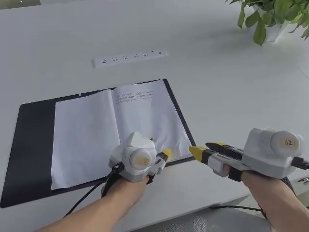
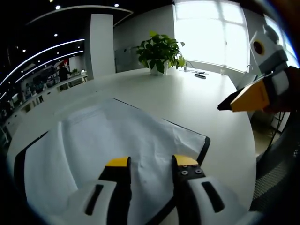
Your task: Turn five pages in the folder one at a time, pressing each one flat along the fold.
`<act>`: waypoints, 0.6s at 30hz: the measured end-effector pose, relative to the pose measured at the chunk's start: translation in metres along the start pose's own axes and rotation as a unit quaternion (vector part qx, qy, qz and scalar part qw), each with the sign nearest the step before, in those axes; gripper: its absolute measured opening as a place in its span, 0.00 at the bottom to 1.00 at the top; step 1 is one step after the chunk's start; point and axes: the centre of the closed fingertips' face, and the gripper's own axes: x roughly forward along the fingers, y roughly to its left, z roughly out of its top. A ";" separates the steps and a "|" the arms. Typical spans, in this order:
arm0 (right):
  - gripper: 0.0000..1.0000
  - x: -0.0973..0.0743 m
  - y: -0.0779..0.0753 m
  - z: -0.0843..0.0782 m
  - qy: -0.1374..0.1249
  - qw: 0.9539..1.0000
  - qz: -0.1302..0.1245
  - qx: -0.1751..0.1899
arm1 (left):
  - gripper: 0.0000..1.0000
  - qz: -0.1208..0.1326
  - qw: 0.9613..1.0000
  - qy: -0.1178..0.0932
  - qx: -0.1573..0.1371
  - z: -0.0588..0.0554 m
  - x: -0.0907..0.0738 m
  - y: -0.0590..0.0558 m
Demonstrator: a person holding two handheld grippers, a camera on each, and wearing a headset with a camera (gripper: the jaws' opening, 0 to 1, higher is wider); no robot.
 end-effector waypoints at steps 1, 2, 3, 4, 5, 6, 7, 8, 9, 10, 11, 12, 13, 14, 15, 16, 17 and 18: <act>0.34 0.000 0.000 0.000 0.000 1.000 0.000 0.001 | 0.34 0.000 1.000 0.000 -0.002 0.000 0.000 0.000; 0.34 0.000 0.000 0.000 0.000 1.000 -0.001 0.000 | 0.33 0.000 1.000 -0.001 0.000 0.000 0.000 0.000; 0.34 0.000 -0.001 0.000 0.000 1.000 -0.001 0.000 | 0.33 0.000 1.000 -0.001 0.001 -0.001 0.000 0.001; 0.34 0.000 -0.001 0.001 0.000 1.000 -0.001 0.000 | 0.32 0.000 1.000 -0.001 0.001 -0.001 0.000 0.001; 0.34 0.001 -0.001 0.001 0.000 1.000 -0.001 0.000 | 0.32 -0.001 1.000 -0.002 0.003 -0.001 0.000 0.001; 0.34 0.001 -0.001 0.000 0.001 1.000 -0.001 -0.001 | 0.32 -0.001 1.000 -0.003 0.004 -0.001 0.000 0.001; 0.34 0.001 0.000 0.000 0.001 1.000 0.000 -0.001 | 0.31 -0.001 1.000 -0.003 0.002 -0.001 0.000 0.002; 0.34 0.001 0.000 0.000 0.002 1.000 0.000 -0.001 | 0.31 -0.001 1.000 -0.003 0.003 -0.001 0.000 0.002; 0.34 0.001 0.000 -0.001 0.003 1.000 0.000 -0.002 | 0.31 -0.001 1.000 -0.003 0.005 -0.001 0.000 0.002; 0.34 0.001 0.000 -0.001 0.003 1.000 0.000 -0.003 | 0.31 -0.002 1.000 -0.003 0.005 -0.001 0.000 0.002; 0.34 0.001 0.000 -0.001 0.003 1.000 0.000 -0.002 | 0.30 -0.002 1.000 -0.003 0.007 -0.001 0.000 0.002; 0.34 0.002 0.000 -0.001 0.004 1.000 0.000 -0.002 | 0.30 -0.002 1.000 -0.003 0.008 -0.001 0.000 0.002; 0.34 0.002 0.000 -0.002 0.005 1.000 0.000 -0.003 | 0.28 -0.003 1.000 -0.003 0.007 -0.001 0.000 0.002; 0.34 0.002 0.000 -0.002 0.006 1.000 0.000 -0.004 | 0.27 -0.004 1.000 -0.002 0.011 -0.001 0.001 0.001; 0.34 0.002 0.000 -0.002 0.006 1.000 0.000 -0.003 | 0.26 -0.004 1.000 -0.002 0.011 -0.001 0.001 0.001; 0.34 0.002 0.000 -0.002 0.007 1.000 0.000 -0.004 | 0.25 -0.004 1.000 -0.002 0.013 -0.001 0.001 0.002; 0.34 0.003 -0.001 -0.003 0.007 1.000 0.000 -0.004 | 0.24 -0.004 1.000 -0.002 0.012 -0.002 0.001 0.002; 0.34 0.003 -0.001 -0.003 0.009 1.000 0.000 -0.004 | 0.19 -0.005 1.000 -0.003 0.014 -0.001 0.001 0.002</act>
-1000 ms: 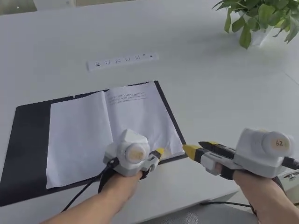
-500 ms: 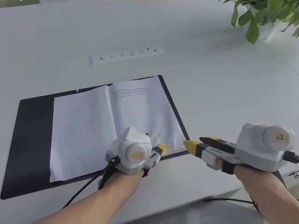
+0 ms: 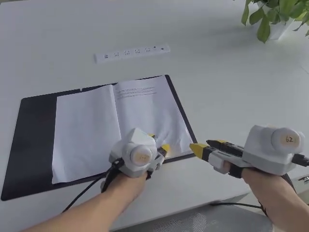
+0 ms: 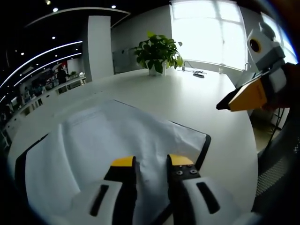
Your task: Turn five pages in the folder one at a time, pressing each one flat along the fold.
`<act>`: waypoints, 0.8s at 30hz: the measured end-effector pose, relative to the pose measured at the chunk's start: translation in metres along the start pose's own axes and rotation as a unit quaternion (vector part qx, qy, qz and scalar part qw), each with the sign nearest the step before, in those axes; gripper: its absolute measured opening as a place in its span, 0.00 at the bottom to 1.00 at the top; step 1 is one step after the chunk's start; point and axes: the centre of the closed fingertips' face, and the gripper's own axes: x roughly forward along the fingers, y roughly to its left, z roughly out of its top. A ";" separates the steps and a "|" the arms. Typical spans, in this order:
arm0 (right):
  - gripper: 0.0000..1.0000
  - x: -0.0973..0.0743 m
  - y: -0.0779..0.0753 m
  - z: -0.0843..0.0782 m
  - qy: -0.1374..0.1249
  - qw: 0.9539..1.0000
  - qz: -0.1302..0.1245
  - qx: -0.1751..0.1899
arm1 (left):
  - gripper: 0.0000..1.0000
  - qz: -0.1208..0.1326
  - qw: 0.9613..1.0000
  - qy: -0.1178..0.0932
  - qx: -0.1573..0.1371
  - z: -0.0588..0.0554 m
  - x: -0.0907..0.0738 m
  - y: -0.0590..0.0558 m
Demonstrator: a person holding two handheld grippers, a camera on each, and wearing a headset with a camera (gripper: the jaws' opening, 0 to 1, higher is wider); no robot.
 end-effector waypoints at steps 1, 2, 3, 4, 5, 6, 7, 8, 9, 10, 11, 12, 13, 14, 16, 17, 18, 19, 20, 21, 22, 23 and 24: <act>0.34 0.000 0.000 0.000 0.000 1.000 0.000 -0.001 | 0.12 0.020 1.000 0.008 0.018 -0.001 -0.002 0.010; 0.34 0.001 0.000 -0.001 0.001 1.000 0.000 -0.002 | 0.11 0.005 1.000 0.005 0.013 -0.001 0.000 0.005; 0.34 0.001 0.000 -0.001 0.003 1.000 0.001 -0.001 | 0.11 0.006 1.000 0.005 0.020 -0.001 -0.001 0.006; 0.34 0.001 0.000 -0.001 0.003 1.000 0.000 -0.001 | 0.11 0.004 1.000 0.006 0.019 -0.001 0.000 0.007; 0.34 0.002 -0.001 -0.001 0.003 1.000 0.000 -0.001 | 0.11 0.004 1.000 0.006 0.019 -0.001 0.000 0.006; 0.34 0.002 -0.001 -0.002 0.003 1.000 0.000 -0.001 | 0.11 0.004 1.000 0.008 0.018 -0.001 0.001 0.006; 0.34 0.003 -0.001 -0.003 0.005 1.000 0.001 0.000 | 0.11 0.004 1.000 0.008 0.019 -0.002 0.000 0.006; 0.34 0.003 -0.001 -0.003 0.007 1.000 0.001 -0.002 | 0.10 0.005 1.000 0.009 0.019 -0.001 0.001 0.006; 0.34 0.004 0.000 -0.004 0.009 1.000 0.002 -0.004 | 0.08 0.007 1.000 0.009 0.018 -0.001 0.001 0.007; 0.34 0.004 0.000 -0.003 0.008 1.000 0.003 -0.004 | 0.00 0.044 0.999 0.017 0.027 -0.002 -0.001 0.023; 0.34 0.004 0.000 -0.003 0.010 1.000 0.003 -0.005 | 0.00 0.008 1.000 0.013 0.020 -0.001 0.002 0.011; 0.34 0.004 0.000 -0.004 0.012 1.000 0.002 -0.006 | 0.00 0.016 0.999 0.014 0.027 -0.002 0.000 0.014; 0.33 0.005 0.000 -0.003 0.009 1.000 0.003 -0.008 | 0.00 0.013 0.999 0.013 0.026 -0.002 0.000 0.014; 0.33 0.005 0.000 -0.003 0.009 1.000 0.003 -0.005 | 0.00 0.013 1.000 0.014 0.023 -0.001 0.001 0.014; 0.33 0.007 -0.001 -0.003 0.011 1.000 0.003 -0.006 | 0.00 0.016 1.000 0.014 0.023 -0.001 0.000 0.014; 0.33 0.009 -0.001 -0.003 0.013 1.000 0.004 -0.006 | 0.00 0.020 1.000 0.014 0.018 -0.001 0.000 0.014; 0.33 0.010 0.000 -0.003 0.015 1.000 0.006 -0.006 | 0.00 0.022 1.000 0.013 0.008 -0.001 0.001 0.015; 0.33 0.012 0.000 -0.002 0.013 1.000 0.006 -0.009 | 0.00 0.022 1.000 0.012 0.007 -0.001 0.000 0.016; 0.33 0.013 -0.001 -0.002 0.013 1.000 0.006 -0.009 | 0.00 0.023 1.000 0.012 -0.001 -0.001 0.001 0.017; 0.32 0.015 -0.002 -0.001 0.014 1.000 0.006 -0.008 | 0.00 0.024 1.000 0.011 -0.008 -0.001 0.000 0.017; 0.32 0.017 -0.001 0.000 0.012 1.000 0.008 -0.005 | 0.00 0.025 0.999 0.009 -0.019 -0.001 0.001 0.018; 0.31 0.021 -0.001 0.001 0.009 1.000 0.011 -0.003 | 0.00 0.024 0.999 0.009 -0.023 -0.001 0.000 0.017; 0.31 0.022 -0.002 0.001 0.009 1.000 0.011 -0.002 | 0.00 0.023 0.999 0.009 -0.021 -0.001 0.000 0.018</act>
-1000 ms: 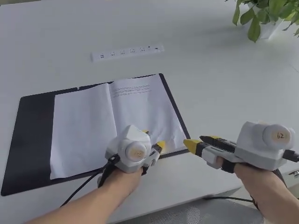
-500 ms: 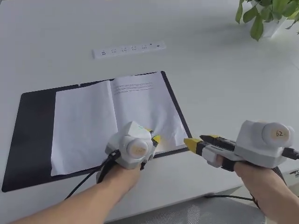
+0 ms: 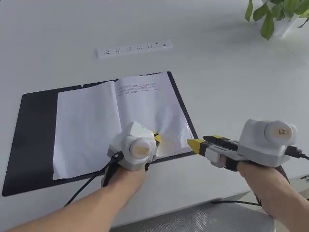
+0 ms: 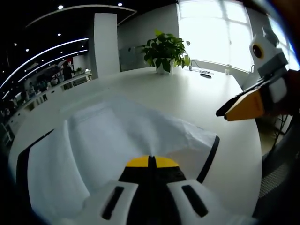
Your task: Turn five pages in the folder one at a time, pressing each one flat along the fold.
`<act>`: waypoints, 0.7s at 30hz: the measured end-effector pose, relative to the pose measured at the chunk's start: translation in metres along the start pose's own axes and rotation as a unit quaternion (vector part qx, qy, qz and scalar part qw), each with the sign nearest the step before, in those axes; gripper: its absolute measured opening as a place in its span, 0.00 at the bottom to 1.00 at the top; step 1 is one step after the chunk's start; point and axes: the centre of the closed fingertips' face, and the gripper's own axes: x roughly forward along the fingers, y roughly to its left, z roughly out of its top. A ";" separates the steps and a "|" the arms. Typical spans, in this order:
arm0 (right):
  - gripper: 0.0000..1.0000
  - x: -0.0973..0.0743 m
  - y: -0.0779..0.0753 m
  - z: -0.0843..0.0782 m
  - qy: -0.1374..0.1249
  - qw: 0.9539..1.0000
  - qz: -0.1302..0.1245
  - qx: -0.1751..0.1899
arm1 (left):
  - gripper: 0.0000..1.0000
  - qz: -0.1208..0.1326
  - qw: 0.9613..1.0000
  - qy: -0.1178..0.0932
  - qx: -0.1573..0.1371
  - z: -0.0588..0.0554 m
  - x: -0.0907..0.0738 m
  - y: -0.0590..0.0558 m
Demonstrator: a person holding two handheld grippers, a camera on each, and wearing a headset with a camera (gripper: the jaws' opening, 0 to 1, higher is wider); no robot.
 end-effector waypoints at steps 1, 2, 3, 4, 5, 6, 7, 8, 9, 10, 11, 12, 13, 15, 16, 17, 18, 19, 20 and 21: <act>0.29 0.004 -0.001 -0.001 0.003 1.000 0.000 0.003 | 0.00 -0.001 1.000 0.000 0.002 0.000 0.000 -0.001; 0.28 0.008 -0.002 -0.005 0.011 1.000 0.002 0.005 | 0.00 -0.002 1.000 0.001 0.002 0.000 0.000 0.000; 0.28 0.010 -0.001 -0.007 0.014 1.000 0.004 0.006 | 0.00 -0.002 1.000 0.002 0.003 0.000 0.000 -0.001; 0.28 0.012 -0.001 -0.009 0.016 1.000 0.004 0.005 | 0.00 -0.002 1.000 0.002 0.003 0.000 0.000 0.000; 0.28 0.014 -0.001 -0.010 0.018 1.000 0.006 0.007 | 0.00 -0.001 1.000 0.002 0.001 0.000 -0.001 -0.001; 0.28 0.015 -0.001 -0.012 0.020 1.000 0.008 0.009 | 0.00 -0.001 1.000 0.001 0.001 0.000 -0.001 -0.001; 0.28 0.017 -0.001 -0.013 0.022 1.000 0.008 0.010 | 0.00 -0.001 1.000 0.001 0.002 0.000 -0.001 -0.001; 0.28 0.018 -0.001 -0.014 0.023 1.000 0.009 0.012 | 0.00 -0.001 1.000 0.001 0.002 0.000 -0.001 -0.001; 0.28 0.019 -0.001 -0.015 0.025 1.000 0.009 0.015 | 0.00 0.000 1.000 0.001 0.001 0.000 -0.001 -0.001; 0.27 0.021 -0.003 -0.017 0.027 0.999 0.008 0.015 | 0.00 -0.001 1.000 0.001 0.002 0.001 -0.001 -0.001; 0.28 0.022 -0.004 -0.018 0.029 0.999 0.007 0.017 | 0.00 -0.001 1.000 0.001 0.002 0.000 -0.001 -0.001; 0.28 0.022 -0.004 -0.018 0.030 0.999 0.006 0.019 | 0.00 -0.001 1.000 0.001 0.002 0.000 -0.001 -0.001; 0.28 0.023 -0.004 -0.018 0.032 0.999 0.008 0.025 | 0.00 -0.001 1.000 0.001 0.002 0.000 -0.001 -0.001; 0.27 0.023 -0.004 -0.017 0.029 0.999 0.008 0.025 | 0.00 0.000 1.000 0.001 0.002 0.001 -0.001 -0.001; 0.26 0.022 -0.004 -0.017 0.029 0.999 0.007 0.025 | 0.00 0.000 1.000 0.001 0.002 0.001 -0.001 -0.001; 0.25 0.022 -0.004 -0.017 0.029 0.999 0.009 0.027 | 0.00 0.000 1.000 0.001 0.003 0.000 -0.001 -0.002; 0.23 0.022 -0.004 -0.016 0.029 0.999 0.010 0.028 | 0.00 0.000 1.000 0.000 0.003 0.001 -0.001 -0.001; 0.23 0.023 -0.004 -0.016 0.029 0.999 0.009 0.028 | 0.00 0.000 1.000 0.000 0.003 0.000 -0.001 -0.002; 0.23 0.023 -0.004 -0.016 0.029 0.999 0.008 0.029 | 0.00 0.000 1.000 0.000 0.003 0.001 -0.001 -0.001; 0.22 0.023 -0.004 -0.016 0.029 0.999 0.010 0.031 | 0.00 0.000 1.000 0.000 0.003 0.000 -0.002 -0.002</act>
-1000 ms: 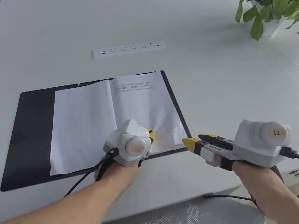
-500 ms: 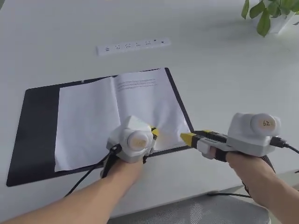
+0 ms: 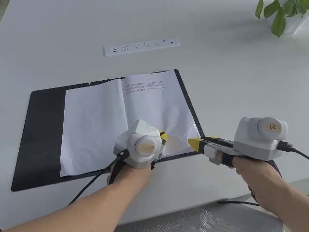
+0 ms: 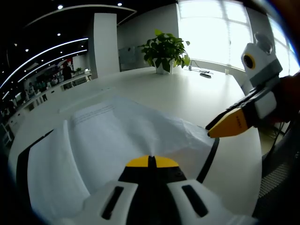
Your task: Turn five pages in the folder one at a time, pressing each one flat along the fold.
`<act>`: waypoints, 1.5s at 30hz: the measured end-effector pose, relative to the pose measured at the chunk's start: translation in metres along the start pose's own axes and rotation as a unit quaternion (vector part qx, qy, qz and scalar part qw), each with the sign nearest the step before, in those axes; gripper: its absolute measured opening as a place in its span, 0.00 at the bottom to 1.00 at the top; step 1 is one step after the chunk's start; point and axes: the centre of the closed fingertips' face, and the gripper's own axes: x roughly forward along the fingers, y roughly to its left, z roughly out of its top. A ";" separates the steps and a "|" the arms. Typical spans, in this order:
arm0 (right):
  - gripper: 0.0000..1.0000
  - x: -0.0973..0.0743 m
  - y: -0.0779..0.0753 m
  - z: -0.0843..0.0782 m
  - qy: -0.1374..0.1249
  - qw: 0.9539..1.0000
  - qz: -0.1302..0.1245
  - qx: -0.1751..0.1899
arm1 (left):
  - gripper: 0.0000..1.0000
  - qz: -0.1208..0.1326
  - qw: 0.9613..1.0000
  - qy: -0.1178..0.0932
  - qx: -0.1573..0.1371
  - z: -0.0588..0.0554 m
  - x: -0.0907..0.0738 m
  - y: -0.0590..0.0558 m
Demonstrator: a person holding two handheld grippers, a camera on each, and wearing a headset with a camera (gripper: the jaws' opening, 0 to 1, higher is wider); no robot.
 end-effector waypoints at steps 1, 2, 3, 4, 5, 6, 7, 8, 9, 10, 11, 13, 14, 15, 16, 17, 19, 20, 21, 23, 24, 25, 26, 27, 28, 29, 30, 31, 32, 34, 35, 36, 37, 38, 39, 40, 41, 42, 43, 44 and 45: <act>0.21 0.000 0.000 0.000 0.001 1.000 0.000 0.001 | 0.00 0.000 1.000 0.000 0.000 0.000 0.000 0.000; 0.22 0.000 -0.001 -0.001 0.002 1.000 -0.001 0.001 | 0.00 0.000 1.000 0.000 0.001 0.000 0.000 0.000; 0.21 0.001 -0.001 -0.002 0.003 1.000 -0.002 0.003 | 0.00 0.000 1.000 0.000 0.001 0.000 0.000 0.000; 0.19 0.001 -0.001 -0.002 0.003 1.000 0.000 0.007 | 0.00 -0.001 1.000 0.000 0.001 0.000 0.000 0.000; 0.18 0.001 -0.002 -0.003 0.004 1.000 0.000 0.009 | 0.00 -0.001 1.000 0.000 0.001 0.000 0.000 0.000; 0.17 0.001 -0.003 -0.003 0.005 1.000 -0.004 0.007 | 0.00 -0.001 1.000 0.000 0.001 0.000 0.000 0.000; 0.15 0.001 -0.003 -0.004 0.006 1.000 -0.003 0.009 | 0.00 0.000 1.000 0.000 0.002 0.000 0.000 0.000; 0.13 0.000 -0.004 -0.004 0.007 1.000 -0.002 0.011 | 0.00 0.000 1.000 0.000 0.002 0.000 0.000 0.000; 0.12 0.000 -0.006 -0.005 0.006 1.000 -0.005 0.012 | 0.00 0.000 1.000 0.000 0.003 0.000 0.000 0.000; 0.12 -0.001 -0.007 -0.005 0.005 1.000 -0.007 0.012 | 0.00 0.000 1.000 0.000 0.003 0.000 0.000 -0.001; 0.10 -0.001 -0.007 -0.005 0.005 1.000 -0.006 0.018 | 0.00 0.000 1.000 0.000 0.003 0.000 0.000 0.000; 0.06 -0.002 -0.010 -0.004 0.001 1.000 -0.007 0.028 | 0.00 0.000 1.000 0.000 0.004 0.000 0.000 0.000; 0.06 -0.002 -0.011 -0.005 0.000 0.999 -0.008 0.035 | 0.00 0.000 1.000 0.000 0.003 0.000 0.000 0.000; 0.05 -0.002 -0.010 -0.004 -0.002 0.999 -0.005 0.045 | 0.00 0.001 1.000 0.000 0.003 0.000 0.000 0.000; 0.03 -0.002 -0.011 -0.004 -0.003 0.999 -0.004 0.054 | 0.00 0.001 1.000 0.000 0.004 0.000 0.000 -0.001; 0.02 -0.003 -0.012 -0.004 -0.003 0.998 -0.004 0.059 | 0.00 0.001 1.000 0.000 0.004 0.000 0.000 -0.001; 0.01 -0.002 -0.014 -0.004 -0.009 0.997 -0.003 0.075 | 0.00 0.001 1.000 0.001 0.005 0.000 0.001 -0.001; 0.00 -0.002 -0.015 -0.004 -0.008 0.997 -0.003 0.081 | 0.00 0.001 1.000 0.001 0.005 0.000 0.000 -0.001; 0.00 -0.003 -0.014 -0.005 -0.008 0.996 -0.002 0.084 | 0.00 0.001 1.000 0.001 0.005 0.000 0.000 -0.001; 0.00 -0.003 -0.014 -0.004 -0.011 0.995 0.001 0.101 | 0.00 0.001 1.000 0.001 0.006 0.000 0.000 -0.001; 0.00 -0.003 -0.014 -0.004 -0.011 0.995 0.002 0.104 | 0.00 0.001 1.000 0.001 0.006 0.000 0.000 -0.001; 0.00 -0.004 -0.013 -0.004 -0.012 0.994 0.002 0.108 | 0.00 0.001 1.000 0.001 0.007 0.000 0.000 -0.001; 0.00 -0.004 -0.013 -0.004 -0.012 0.994 0.003 0.110 | 0.00 0.001 1.000 0.001 0.007 0.000 0.000 -0.001; 0.00 -0.004 -0.012 -0.003 -0.012 0.993 0.006 0.119 | 0.00 0.001 1.000 0.001 0.005 0.000 0.000 -0.001; 0.00 -0.004 -0.012 -0.003 -0.013 0.992 0.007 0.121 | 0.00 0.001 1.000 0.001 0.005 0.000 0.000 -0.001; 0.00 -0.005 -0.010 0.000 -0.017 0.992 0.011 0.125 | 0.00 0.002 1.000 0.002 0.004 0.000 0.000 -0.001; 0.00 -0.005 -0.009 0.002 -0.019 0.991 0.014 0.130 | 0.00 0.002 1.000 0.002 0.002 0.000 0.000 -0.001; 0.00 -0.005 -0.007 0.004 -0.022 0.991 0.017 0.134 | 0.00 0.002 1.000 0.002 -0.001 0.001 0.000 -0.001; 0.00 -0.005 -0.006 0.005 -0.021 0.991 0.017 0.132 | 0.00 0.002 1.000 0.002 -0.005 0.001 0.000 -0.001; 0.00 -0.005 -0.002 0.009 -0.024 0.991 0.026 0.132 | 0.01 0.003 1.000 0.001 -0.020 0.002 0.000 0.000; 0.00 -0.005 0.000 0.010 -0.024 0.990 0.028 0.134 | 0.01 0.003 1.000 -0.001 -0.023 0.002 0.000 0.000; 0.00 -0.006 0.001 0.011 -0.024 0.990 0.030 0.134 | 0.01 0.001 1.000 0.000 -0.028 0.002 0.000 -0.001; 0.00 -0.006 0.007 0.014 -0.028 0.989 0.041 0.137 | 0.02 -0.001 1.000 0.001 -0.027 0.003 -0.002 0.000; 0.00 -0.006 0.009 0.015 -0.027 0.989 0.043 0.138 | 0.03 -0.004 0.999 0.004 -0.033 0.002 -0.003 0.000; 0.00 -0.006 0.011 0.017 -0.027 0.989 0.046 0.136 | 0.06 -0.006 0.999 0.005 -0.037 0.002 -0.005 0.000; 0.00 -0.006 0.014 0.018 -0.028 0.989 0.051 0.135 | 0.09 -0.006 0.999 0.006 -0.037 0.002 -0.007 0.001; 0.00 -0.007 0.018 0.021 -0.030 0.988 0.057 0.137 | 0.13 -0.006 0.999 0.006 -0.038 0.002 -0.009 0.002; 0.00 -0.007 0.020 0.022 -0.031 0.988 0.060 0.136 | 0.16 -0.005 0.999 0.004 -0.050 0.002 -0.012 0.005; 0.00 -0.008 0.024 0.025 -0.035 0.988 0.068 0.137 | 0.17 -0.005 0.998 0.005 -0.056 0.002 -0.014 0.007; 0.00 -0.008 0.027 0.027 -0.038 0.987 0.073 0.139 | 0.17 -0.003 0.998 0.004 -0.055 0.003 -0.017 0.010; 0.00 -0.009 0.031 0.031 -0.043 0.986 0.080 0.140 | 0.16 -0.002 0.999 0.003 -0.054 0.004 -0.020 0.011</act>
